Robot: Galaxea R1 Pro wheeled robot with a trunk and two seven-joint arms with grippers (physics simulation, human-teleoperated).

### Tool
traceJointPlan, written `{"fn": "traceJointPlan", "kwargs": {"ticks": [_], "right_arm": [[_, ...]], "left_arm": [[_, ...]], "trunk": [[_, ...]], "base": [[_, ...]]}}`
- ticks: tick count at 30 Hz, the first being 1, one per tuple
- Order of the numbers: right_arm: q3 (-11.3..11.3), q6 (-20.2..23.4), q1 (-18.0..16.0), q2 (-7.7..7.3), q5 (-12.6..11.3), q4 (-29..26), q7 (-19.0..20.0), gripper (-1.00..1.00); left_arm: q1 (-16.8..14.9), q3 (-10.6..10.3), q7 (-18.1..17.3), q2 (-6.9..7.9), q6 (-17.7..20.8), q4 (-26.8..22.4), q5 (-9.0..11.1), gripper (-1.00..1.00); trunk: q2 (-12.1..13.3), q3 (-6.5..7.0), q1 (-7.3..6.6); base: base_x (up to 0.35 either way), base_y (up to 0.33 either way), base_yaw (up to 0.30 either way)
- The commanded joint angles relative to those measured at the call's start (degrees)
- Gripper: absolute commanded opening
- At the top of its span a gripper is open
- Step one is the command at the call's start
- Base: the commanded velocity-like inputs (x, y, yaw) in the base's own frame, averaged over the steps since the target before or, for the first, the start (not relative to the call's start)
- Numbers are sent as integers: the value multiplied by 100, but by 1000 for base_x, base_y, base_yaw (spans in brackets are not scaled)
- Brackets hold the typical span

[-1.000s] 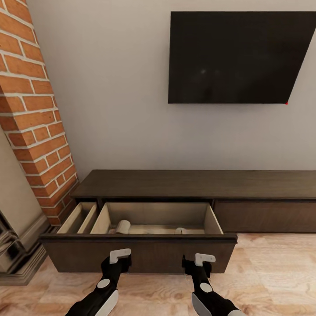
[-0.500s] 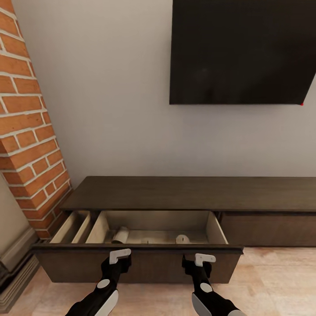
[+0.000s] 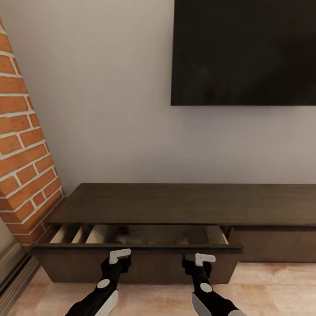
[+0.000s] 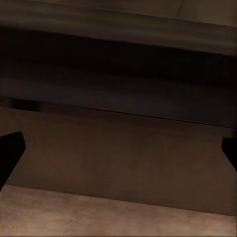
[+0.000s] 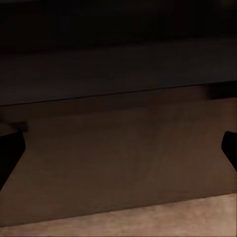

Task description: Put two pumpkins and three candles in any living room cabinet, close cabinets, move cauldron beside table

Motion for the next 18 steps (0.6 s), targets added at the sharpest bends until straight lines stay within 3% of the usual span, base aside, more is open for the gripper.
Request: {"fn": "traceJointPlan", "kwargs": {"ticks": [1,18], "right_arm": [[52,-24,-6,-1,-44,2,-27,100],[52,-24,-6,-4,-44,2,-27,100]], "left_arm": [[-10,-40,43,8,-37,-10,5,100],[-10,-45,45,8,-37,-10,-2,100]], "trunk": [[-3,-5,1],[-3,-5,1]], "base": [[258,0,0],[183,0,0]]}}
